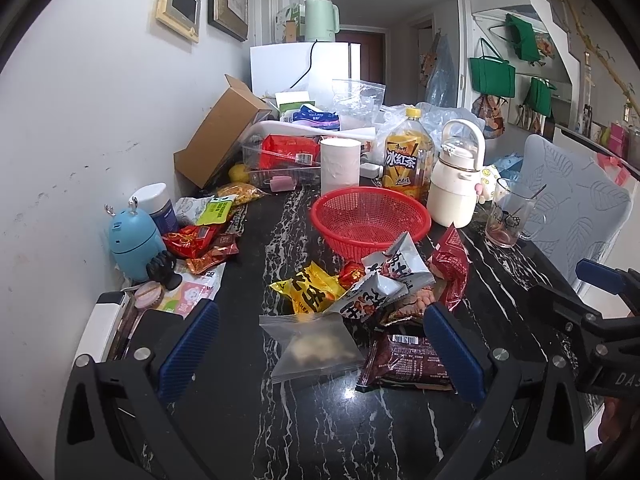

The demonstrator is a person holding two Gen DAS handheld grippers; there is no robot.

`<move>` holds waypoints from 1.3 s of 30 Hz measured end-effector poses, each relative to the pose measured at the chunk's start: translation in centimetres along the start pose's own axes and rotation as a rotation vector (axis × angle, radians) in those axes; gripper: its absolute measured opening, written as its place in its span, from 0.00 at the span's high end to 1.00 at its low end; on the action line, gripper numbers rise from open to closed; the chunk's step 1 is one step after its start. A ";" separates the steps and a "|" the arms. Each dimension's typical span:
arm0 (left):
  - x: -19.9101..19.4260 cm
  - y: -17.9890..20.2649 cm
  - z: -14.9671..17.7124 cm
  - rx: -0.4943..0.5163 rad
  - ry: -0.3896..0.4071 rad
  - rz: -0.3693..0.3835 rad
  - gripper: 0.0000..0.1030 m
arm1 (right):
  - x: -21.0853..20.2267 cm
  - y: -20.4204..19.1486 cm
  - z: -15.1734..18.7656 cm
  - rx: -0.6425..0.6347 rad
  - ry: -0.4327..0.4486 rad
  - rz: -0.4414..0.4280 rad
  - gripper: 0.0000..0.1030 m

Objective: Organize snacks
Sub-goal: 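Move both grippers toward the pile of snack packets on the table, then grasp the white black-print packet with the right gripper while the left grasps a pale white bag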

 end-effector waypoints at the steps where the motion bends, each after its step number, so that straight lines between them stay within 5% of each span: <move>1: 0.0 0.0 0.0 0.000 0.001 -0.002 0.00 | 0.0 0.0 0.0 -0.001 -0.001 0.000 0.00; 27: -0.1 -2.8 0.3 -0.015 0.002 -0.023 0.00 | 1.4 -3.6 0.0 -0.057 -0.010 -0.078 0.00; 39: 2.7 -3.4 1.7 -0.039 -0.058 0.032 0.00 | 4.0 -4.3 0.3 -0.041 -0.016 -0.143 0.00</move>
Point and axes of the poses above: each gripper's, at about its wrist camera, not at the fingertips, and x roughly the way its jaws point, y to its right, z to its underside, the point moved 10 cm from there along x, roughly the way its jaws point, and after that the axes turned 9 degrees about y, right-handed, at the moved point
